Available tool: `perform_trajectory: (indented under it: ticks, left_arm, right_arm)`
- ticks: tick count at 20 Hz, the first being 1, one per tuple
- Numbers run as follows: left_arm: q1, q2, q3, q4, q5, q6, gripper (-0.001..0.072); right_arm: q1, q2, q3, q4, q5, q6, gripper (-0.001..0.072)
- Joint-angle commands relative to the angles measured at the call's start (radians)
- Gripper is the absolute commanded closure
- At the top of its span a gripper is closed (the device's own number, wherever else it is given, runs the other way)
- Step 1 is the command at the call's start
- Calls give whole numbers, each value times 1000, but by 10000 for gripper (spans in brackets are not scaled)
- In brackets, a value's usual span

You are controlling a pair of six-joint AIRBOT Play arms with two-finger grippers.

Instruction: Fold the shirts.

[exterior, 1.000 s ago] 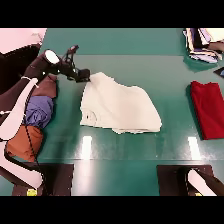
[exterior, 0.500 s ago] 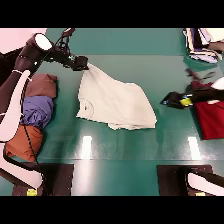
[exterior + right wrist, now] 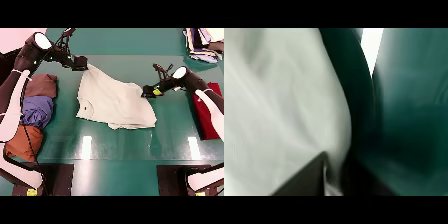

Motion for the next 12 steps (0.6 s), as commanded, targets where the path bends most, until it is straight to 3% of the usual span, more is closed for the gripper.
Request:
perform_trajectory:
  ticks: [1,5,12]
  left_arm:
    - [1,10,2,1,-7,0,686]
    - [1,139,50,46,6,1,686]
    - [1,555,179,66,13,18,686]
  right_arm:
    - [16,-51,110,-4,7,-16,696]
    - [8,77,188,-70,8,-16,697]
    - [8,487,320,-141,101,-18,697]
